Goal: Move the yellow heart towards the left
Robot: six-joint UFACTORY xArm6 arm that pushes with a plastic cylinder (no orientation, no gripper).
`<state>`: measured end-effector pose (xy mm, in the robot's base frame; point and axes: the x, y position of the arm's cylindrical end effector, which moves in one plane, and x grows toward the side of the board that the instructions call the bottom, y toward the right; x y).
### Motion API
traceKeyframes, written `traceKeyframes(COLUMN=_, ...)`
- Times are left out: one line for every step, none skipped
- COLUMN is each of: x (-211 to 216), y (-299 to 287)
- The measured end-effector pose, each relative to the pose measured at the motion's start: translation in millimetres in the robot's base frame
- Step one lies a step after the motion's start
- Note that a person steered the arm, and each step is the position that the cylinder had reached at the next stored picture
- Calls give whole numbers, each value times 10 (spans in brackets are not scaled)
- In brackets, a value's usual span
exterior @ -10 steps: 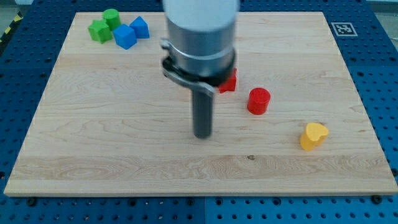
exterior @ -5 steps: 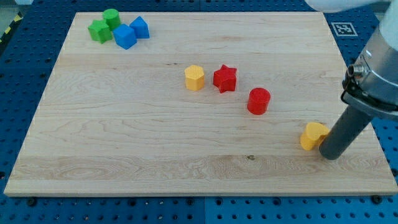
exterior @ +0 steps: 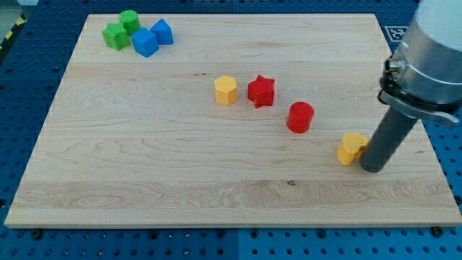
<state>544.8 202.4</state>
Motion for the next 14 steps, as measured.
traceKeyframes(x=-18, y=218)
traceKeyframes(x=-23, y=218)
traceKeyframes(x=-106, y=139)
traceKeyframes(x=-117, y=-68)
traceKeyframes(x=-136, y=-294)
traceKeyframes(x=-230, y=-418)
traceKeyframes(x=-231, y=-348)
traceKeyframes(x=-331, y=-243)
traceKeyframes(x=-427, y=-214)
traceKeyframes(x=-427, y=-216)
traceKeyframes(x=-427, y=-336)
traceKeyframes(x=-427, y=-580)
traceKeyframes(x=-427, y=-944)
traceKeyframes(x=-427, y=-1071)
